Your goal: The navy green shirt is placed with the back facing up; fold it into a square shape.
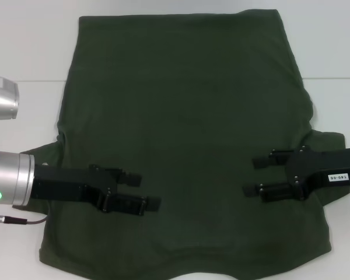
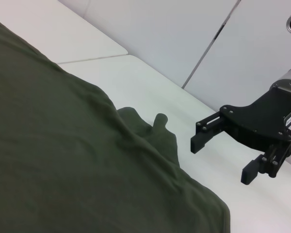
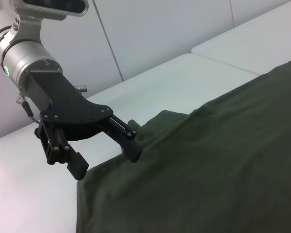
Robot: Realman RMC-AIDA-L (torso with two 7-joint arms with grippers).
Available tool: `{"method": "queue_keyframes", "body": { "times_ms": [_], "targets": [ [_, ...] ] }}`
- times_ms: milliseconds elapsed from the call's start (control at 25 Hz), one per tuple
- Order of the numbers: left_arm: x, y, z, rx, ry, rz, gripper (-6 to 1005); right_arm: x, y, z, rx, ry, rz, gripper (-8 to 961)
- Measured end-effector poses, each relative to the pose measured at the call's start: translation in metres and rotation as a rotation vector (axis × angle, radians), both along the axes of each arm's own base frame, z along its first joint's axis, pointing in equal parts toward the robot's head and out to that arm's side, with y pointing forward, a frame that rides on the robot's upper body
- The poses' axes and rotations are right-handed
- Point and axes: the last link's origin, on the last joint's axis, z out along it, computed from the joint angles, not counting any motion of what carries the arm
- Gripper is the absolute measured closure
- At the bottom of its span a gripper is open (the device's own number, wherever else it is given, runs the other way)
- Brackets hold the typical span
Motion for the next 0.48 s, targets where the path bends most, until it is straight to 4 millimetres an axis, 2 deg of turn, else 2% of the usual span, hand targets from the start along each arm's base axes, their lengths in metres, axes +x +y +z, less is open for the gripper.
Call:
{"method": "queue_keyframes", "body": {
  "times_ms": [480],
  "targets": [
    [-0.0004,0.0005,0.0017,0.002,0.000,0.005,65,-0.0029,0.0002,0.0000,-0.009,0.004,0.009,113]
  ]
}}
